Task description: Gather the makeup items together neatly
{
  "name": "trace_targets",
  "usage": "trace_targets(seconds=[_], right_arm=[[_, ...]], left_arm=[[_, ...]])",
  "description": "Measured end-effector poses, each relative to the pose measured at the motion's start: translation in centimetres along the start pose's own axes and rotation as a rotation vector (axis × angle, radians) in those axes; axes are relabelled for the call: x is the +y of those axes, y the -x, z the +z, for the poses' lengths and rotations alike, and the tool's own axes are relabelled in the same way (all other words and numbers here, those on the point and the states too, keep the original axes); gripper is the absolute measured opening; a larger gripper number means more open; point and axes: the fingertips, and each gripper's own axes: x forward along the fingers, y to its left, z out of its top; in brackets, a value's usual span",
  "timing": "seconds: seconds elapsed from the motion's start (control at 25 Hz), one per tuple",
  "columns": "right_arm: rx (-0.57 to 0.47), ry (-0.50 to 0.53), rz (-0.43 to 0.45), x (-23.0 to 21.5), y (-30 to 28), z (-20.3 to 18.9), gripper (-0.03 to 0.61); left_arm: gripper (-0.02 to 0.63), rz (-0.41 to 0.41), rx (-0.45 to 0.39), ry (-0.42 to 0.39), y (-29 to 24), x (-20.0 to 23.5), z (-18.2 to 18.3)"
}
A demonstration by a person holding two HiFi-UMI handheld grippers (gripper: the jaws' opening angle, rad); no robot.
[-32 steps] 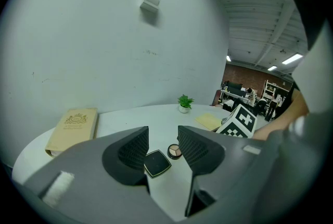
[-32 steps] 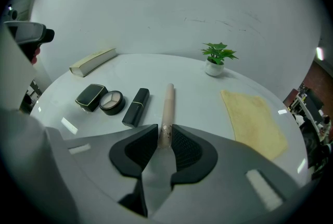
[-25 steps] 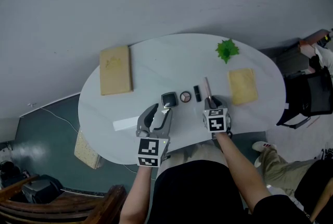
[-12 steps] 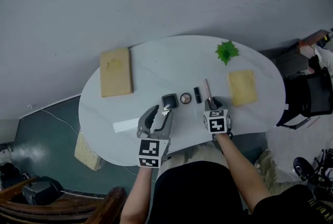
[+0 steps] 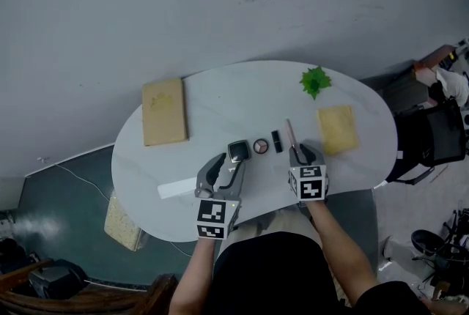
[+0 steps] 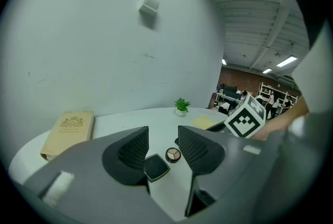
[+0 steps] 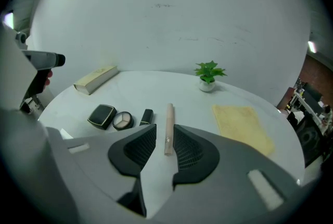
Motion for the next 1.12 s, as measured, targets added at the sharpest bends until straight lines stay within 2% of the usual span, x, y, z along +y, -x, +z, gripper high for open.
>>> trace_targets(seconds=[0.36,0.68,1.12], right_arm=[[-0.127,0.017,0.06,1.7,4.6,3.4,0.109],[-0.209,0.088,0.127,2.5,8.4,4.9,0.08],[-0.301,0.163,0.238,2.1,15.1,4.7,0.044]], left_arm=[[0.172,-0.014,-0.027,-0.023,1.1,-0.5,0.8],[0.161,0.031,-0.054,-0.028,2.2,-1.9,2.0],[0.11,0.083,-0.1,-0.025,5.5,-7.8,3.6]])
